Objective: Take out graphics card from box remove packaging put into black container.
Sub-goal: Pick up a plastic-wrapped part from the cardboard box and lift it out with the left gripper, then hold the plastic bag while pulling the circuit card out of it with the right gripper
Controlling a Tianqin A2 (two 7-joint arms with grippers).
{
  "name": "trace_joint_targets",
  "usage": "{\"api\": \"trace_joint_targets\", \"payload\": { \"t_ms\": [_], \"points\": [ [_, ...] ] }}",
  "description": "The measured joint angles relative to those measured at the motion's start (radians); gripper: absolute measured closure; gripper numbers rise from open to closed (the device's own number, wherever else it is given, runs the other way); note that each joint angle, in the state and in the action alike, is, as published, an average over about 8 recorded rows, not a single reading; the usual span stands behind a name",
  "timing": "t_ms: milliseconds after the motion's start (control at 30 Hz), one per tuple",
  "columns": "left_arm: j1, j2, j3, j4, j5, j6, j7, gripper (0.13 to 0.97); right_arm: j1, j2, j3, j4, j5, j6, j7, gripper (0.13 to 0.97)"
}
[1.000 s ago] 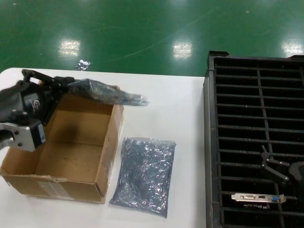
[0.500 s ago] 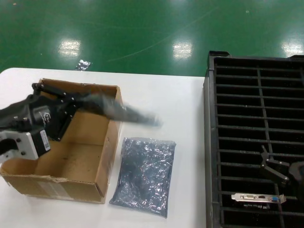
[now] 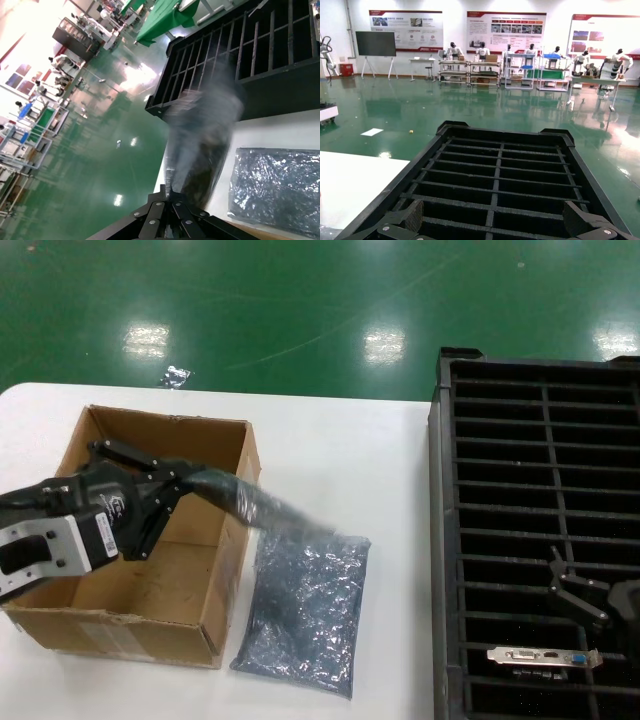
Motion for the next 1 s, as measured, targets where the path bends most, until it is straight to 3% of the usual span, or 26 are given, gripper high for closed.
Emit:
{"api": "trace_joint_targets", "payload": {
  "t_ms": [333, 1000],
  "points": [
    [-0.014, 0.001, 0.01, -0.003, 0.037, 0.02, -0.056, 0.958, 0.0, 0.0, 0.0, 0.0, 0.0, 0.0, 0.0, 0.129],
    [-0.015, 0.002, 0.011, -0.003, 0.039, 0.021, -0.059, 0.958, 0.029, -0.032, -0.031, 0.026, -0.004, 0.02, -0.005, 0.13]
  ]
}}
